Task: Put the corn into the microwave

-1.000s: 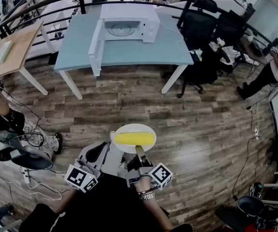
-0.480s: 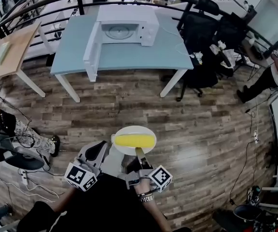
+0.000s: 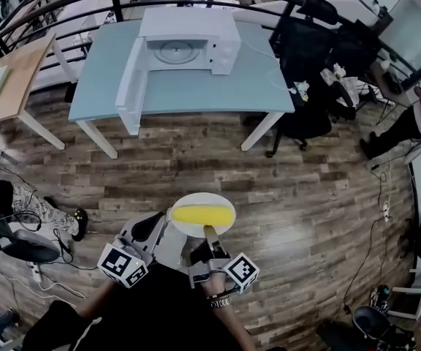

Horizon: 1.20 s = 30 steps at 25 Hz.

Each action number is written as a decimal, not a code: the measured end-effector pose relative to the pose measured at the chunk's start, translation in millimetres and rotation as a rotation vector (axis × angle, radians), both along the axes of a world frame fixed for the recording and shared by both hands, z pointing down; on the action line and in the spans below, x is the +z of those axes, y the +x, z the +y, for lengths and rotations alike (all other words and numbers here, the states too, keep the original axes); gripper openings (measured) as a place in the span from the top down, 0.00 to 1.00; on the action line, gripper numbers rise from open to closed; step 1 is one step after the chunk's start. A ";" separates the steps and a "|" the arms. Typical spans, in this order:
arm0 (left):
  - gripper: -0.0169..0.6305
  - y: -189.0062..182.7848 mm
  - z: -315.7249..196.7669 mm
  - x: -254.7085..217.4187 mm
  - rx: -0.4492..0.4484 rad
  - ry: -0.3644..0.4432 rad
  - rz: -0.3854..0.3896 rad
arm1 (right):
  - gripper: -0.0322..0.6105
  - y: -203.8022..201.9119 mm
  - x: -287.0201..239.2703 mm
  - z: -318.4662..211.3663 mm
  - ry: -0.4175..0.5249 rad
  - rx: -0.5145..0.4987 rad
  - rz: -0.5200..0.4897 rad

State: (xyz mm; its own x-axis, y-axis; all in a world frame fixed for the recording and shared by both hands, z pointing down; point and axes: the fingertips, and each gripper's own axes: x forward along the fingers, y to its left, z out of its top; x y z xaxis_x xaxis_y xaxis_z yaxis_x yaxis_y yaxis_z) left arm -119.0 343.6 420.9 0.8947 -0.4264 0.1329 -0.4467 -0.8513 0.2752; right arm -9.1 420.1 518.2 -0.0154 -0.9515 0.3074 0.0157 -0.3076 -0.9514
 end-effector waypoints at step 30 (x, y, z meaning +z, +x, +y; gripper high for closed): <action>0.97 69.4 -186.4 -7.8 -0.039 0.011 0.017 | 0.91 66.9 0.3 -169.6 -0.016 0.010 -0.033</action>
State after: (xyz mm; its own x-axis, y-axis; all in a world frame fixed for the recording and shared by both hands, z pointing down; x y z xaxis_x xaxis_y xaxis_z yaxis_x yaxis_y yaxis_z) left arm -49.7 157.2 413.1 0.8793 -0.4628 0.1126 -0.4752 -0.8362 0.2738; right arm 57.8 250.5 518.5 -0.0164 -0.9466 0.3219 0.0497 -0.3223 -0.9453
